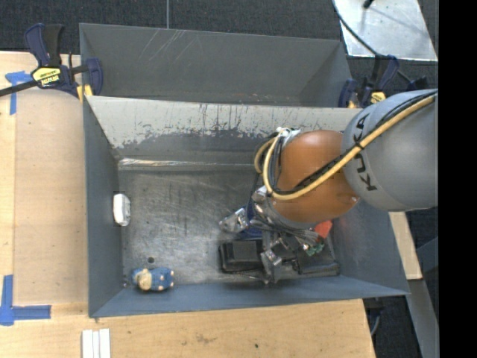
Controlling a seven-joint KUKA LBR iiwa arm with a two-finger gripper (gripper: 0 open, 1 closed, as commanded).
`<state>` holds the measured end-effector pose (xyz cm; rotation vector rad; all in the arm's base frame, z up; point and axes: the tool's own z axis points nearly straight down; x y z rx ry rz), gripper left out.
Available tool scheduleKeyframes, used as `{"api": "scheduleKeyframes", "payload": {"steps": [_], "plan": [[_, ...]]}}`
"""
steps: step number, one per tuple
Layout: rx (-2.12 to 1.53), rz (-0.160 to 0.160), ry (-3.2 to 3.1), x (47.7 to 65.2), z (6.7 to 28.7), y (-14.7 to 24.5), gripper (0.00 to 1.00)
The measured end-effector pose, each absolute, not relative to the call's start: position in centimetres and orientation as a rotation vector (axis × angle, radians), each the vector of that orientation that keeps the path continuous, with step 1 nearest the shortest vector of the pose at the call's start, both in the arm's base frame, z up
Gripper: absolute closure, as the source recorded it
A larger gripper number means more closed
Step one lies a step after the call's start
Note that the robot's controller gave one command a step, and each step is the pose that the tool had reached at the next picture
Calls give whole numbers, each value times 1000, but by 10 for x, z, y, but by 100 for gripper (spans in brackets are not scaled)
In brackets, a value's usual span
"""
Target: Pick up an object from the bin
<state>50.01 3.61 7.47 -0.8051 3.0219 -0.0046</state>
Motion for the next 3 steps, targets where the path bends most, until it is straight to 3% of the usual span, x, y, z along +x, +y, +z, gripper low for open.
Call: {"api": "scheduleKeyframes", "payload": {"steps": [1, 2, 3], "plan": [[-824, -10, 3006, 496, 76, 38, 0], [-820, -6, 3009, 495, 76, 39, 100], [-1025, -4, 2962, 510, 212, 12, 100]]}}
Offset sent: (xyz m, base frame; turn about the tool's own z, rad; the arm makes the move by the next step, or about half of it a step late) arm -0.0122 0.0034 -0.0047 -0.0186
